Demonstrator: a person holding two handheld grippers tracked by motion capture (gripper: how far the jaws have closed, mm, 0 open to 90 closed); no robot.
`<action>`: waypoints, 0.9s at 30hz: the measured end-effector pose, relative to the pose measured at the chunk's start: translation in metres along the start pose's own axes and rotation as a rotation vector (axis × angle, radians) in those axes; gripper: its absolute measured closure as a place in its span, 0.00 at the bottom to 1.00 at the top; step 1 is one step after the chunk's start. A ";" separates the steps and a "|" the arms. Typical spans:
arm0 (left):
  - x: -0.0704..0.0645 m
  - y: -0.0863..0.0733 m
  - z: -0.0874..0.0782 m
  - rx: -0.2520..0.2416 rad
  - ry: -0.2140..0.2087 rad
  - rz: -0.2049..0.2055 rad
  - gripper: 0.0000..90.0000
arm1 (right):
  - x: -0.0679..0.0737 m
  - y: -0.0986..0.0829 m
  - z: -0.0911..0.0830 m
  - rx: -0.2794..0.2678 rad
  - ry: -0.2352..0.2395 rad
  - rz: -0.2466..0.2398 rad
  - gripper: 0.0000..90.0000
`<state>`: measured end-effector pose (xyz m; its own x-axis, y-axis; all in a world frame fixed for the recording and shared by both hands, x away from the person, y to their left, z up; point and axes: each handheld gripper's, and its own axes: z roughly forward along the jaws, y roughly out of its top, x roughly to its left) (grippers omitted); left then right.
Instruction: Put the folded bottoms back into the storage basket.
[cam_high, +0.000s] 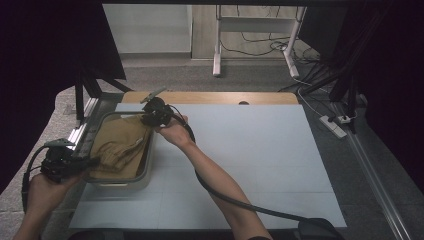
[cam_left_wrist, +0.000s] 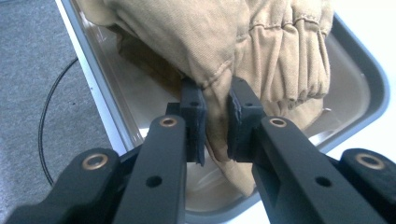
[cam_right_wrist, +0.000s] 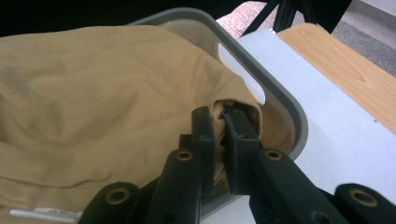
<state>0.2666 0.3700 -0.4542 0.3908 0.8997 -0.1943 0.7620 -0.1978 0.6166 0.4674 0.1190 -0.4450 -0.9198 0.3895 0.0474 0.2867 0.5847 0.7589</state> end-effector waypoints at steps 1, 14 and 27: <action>0.001 -0.001 0.002 0.002 0.001 -0.002 0.87 | -0.001 -0.001 0.001 0.006 0.001 -0.002 0.93; -0.002 0.001 0.028 0.059 0.051 0.017 0.86 | -0.006 -0.015 0.024 0.054 -0.021 0.006 0.93; -0.004 0.003 0.017 -0.019 0.042 0.023 0.52 | -0.002 -0.005 0.016 0.024 -0.057 -0.014 0.59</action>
<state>0.2760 0.3593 -0.4647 0.3854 0.9109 -0.1477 0.7430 -0.2114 0.6350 0.4717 0.1269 -0.4591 -0.9072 0.4206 -0.0004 0.2811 0.6070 0.7433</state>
